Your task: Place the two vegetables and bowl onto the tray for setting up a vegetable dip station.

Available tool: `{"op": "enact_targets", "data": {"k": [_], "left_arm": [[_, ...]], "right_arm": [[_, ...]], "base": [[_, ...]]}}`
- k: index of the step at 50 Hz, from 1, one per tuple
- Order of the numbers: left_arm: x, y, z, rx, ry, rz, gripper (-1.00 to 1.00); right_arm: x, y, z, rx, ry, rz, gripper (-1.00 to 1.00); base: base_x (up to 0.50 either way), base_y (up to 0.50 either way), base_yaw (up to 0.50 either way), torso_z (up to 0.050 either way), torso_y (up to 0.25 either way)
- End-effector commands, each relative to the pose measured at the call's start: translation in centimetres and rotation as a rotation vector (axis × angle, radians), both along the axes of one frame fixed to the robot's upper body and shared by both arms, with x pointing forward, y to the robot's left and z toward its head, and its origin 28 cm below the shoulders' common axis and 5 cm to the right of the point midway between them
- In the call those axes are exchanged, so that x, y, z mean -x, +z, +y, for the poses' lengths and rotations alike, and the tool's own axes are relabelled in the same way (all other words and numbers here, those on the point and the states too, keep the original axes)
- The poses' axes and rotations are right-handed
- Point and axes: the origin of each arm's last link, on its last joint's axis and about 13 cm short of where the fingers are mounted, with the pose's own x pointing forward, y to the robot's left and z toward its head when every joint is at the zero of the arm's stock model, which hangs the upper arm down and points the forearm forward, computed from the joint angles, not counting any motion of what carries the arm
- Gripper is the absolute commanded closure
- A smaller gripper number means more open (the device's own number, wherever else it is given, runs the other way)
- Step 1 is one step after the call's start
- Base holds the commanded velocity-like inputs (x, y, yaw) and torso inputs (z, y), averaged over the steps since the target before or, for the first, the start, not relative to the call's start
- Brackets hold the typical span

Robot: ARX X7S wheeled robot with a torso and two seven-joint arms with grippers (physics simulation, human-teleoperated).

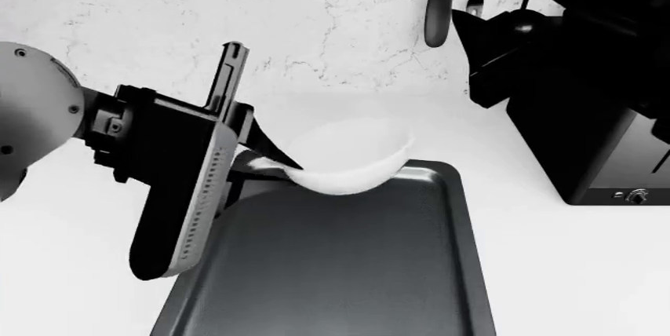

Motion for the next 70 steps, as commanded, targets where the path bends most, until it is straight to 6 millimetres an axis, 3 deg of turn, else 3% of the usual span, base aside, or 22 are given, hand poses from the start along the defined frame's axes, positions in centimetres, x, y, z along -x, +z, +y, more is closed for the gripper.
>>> {"op": "enact_targets", "data": {"k": [1,26,58,59,70], "left_arm": [[2.0,-0.8,-0.2,0.006,-0.029,0.062,1.00],[1.2,-0.7,-0.3,-0.095,-0.040,0.087,1.00],[2.0,-3.0,-0.4,-0.175,-0.098,0.099,1.00],[2.0,-3.0,-0.4,-0.176,-0.100,0.099,-1.00],[2.0,-2.7,-0.6,-0.163,-0.109,0.081,-1.00]], "right_arm": [[-0.4,-0.4,-0.1,-0.006,-0.003,0.005,-1.00],[-0.5,-0.9,-0.3,-0.021,-0.003,0.009,-1.00],[-0.5,-0.9,-0.2,-0.029,-0.001,0.005,-1.00],[-0.5,-0.9,-0.2,-0.028,-0.001,0.005,-1.00],[-0.5,-0.8,-0.2,-0.028,-0.001,0.000,-1.00]], "base": [[0.00,0.00,0.00,0.000,0.000],[0.00,0.00,0.00,0.000,0.000],[0.00,0.00,0.00,0.000,0.000],[0.00,0.00,0.00,0.000,0.000],[0.00,0.00,0.00,0.000,0.000]]}}
